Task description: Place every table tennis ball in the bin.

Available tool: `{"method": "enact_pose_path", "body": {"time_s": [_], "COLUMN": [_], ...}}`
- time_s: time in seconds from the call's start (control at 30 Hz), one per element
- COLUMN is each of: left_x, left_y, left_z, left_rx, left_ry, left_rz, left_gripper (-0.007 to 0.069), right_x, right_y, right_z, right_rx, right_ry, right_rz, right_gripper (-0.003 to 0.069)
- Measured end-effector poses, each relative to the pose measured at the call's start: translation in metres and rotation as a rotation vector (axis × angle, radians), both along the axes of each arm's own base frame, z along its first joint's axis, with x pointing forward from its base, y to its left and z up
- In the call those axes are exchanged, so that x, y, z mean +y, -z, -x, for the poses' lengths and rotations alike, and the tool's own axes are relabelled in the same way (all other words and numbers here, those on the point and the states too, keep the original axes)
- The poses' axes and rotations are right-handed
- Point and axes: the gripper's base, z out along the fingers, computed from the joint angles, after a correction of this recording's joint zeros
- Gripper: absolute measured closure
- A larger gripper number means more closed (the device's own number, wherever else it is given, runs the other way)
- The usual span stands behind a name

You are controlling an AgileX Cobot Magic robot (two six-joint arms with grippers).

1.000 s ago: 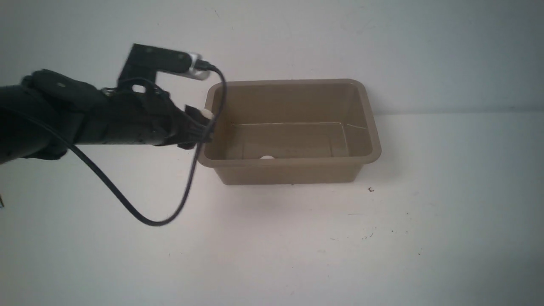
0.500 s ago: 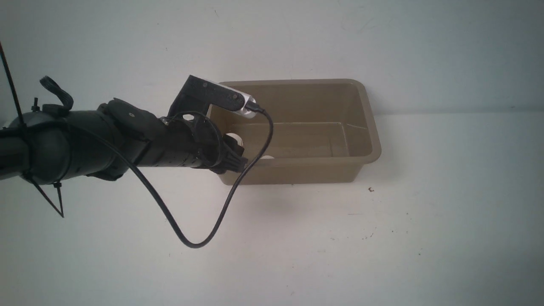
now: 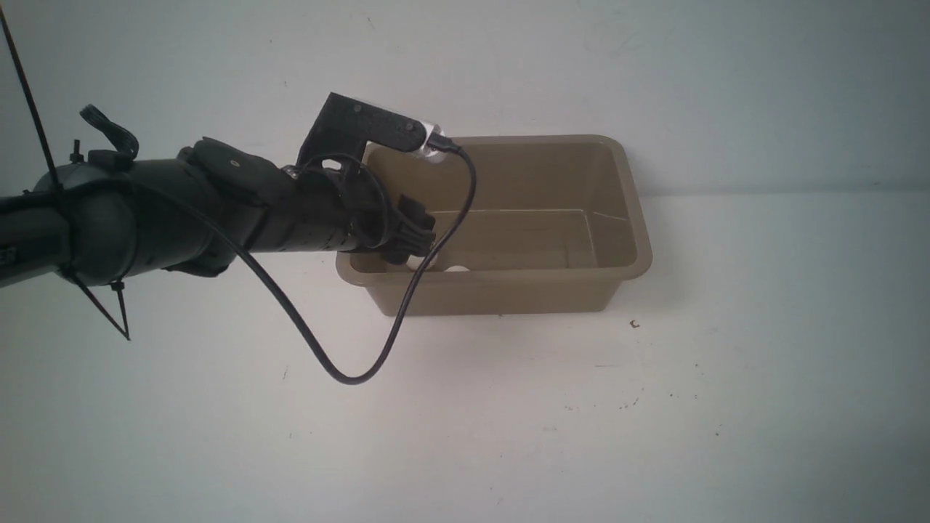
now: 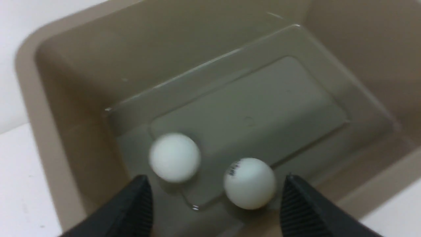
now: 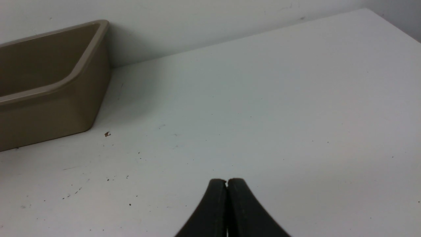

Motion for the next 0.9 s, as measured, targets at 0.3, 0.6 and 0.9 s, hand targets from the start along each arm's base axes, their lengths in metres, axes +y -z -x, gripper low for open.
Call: {"method": "enact_pose_path", "body": {"time_s": [0.3, 0.6, 0.9], "left_x": [0.028, 0.088, 0.110], "left_y": [-0.068, -0.084, -0.051], "left_z": [0.088, 0.201, 0.243], "left_rx": [-0.141, -0.355, -0.351], "left_ry": [0.022, -0.166, -0.254], "left_rz": [0.045, 0.120, 0.150], "left_gripper": [0.0610, 0.0629, 0.0629], "right_x": [0.000, 0.000, 0.000], "right_y": [0.000, 0.000, 0.000], "right_z": [0.000, 0.000, 0.000], "right_rx": [0.000, 0.000, 0.000], "right_ry": [0.000, 0.000, 0.000], "right_rz": [0.000, 0.000, 0.000], "right_gripper": [0.0673, 0.0673, 0.0673]}}
